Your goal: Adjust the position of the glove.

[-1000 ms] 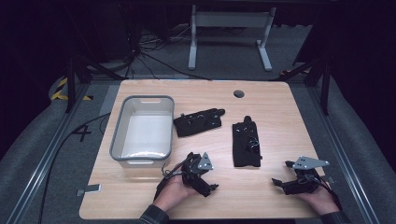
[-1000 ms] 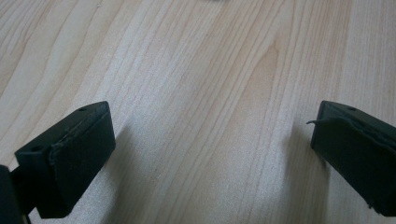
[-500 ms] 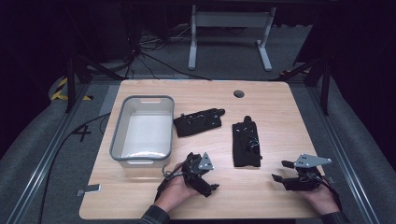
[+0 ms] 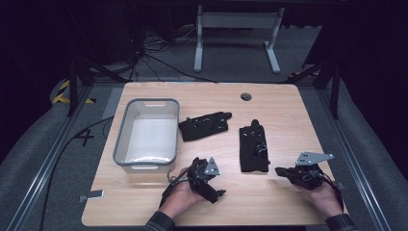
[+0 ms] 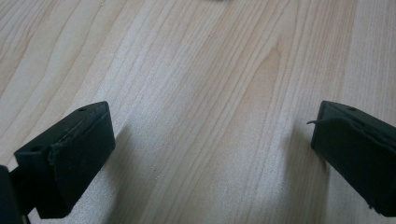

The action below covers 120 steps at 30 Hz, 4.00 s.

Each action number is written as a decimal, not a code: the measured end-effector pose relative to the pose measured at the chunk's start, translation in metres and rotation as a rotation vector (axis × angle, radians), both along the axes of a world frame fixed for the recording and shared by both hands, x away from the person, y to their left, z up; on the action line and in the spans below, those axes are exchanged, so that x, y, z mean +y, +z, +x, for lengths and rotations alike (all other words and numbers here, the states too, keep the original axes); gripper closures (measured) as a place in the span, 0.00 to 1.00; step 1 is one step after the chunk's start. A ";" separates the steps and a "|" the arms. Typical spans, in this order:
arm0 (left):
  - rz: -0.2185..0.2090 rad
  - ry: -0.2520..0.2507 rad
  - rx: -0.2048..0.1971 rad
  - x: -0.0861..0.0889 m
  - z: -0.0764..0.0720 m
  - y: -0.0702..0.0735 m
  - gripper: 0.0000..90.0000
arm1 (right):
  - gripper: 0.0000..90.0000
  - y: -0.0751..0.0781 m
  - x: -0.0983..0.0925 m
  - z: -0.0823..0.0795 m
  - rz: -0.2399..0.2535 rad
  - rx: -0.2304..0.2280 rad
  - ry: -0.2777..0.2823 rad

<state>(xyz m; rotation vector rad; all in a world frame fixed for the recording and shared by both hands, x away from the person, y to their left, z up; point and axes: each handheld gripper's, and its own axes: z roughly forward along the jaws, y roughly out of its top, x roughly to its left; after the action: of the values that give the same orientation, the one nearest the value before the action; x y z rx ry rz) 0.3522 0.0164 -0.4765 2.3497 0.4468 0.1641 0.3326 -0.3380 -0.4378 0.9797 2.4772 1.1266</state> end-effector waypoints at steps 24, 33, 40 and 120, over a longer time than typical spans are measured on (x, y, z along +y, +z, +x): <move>-0.001 -0.005 -0.004 0.000 0.001 0.000 0.00 | 1.00 0.000 0.037 0.039 0.018 0.013 0.094; -0.001 -0.004 -0.004 0.000 0.000 0.000 0.00 | 1.00 -0.010 0.041 0.046 -0.006 0.037 0.099; 0.001 -0.007 -0.001 0.000 0.000 0.000 0.00 | 1.00 -0.018 0.041 0.049 -0.032 0.056 0.096; 0.001 -0.020 -0.002 0.000 0.001 0.000 0.00 | 1.00 -0.014 0.013 -0.061 -0.021 0.114 0.188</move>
<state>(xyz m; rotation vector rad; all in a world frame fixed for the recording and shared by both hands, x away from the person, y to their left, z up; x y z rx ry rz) 0.3529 0.0164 -0.4764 2.3535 0.4228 0.1569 0.2714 -0.3251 -0.4514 0.8407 2.7151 1.1247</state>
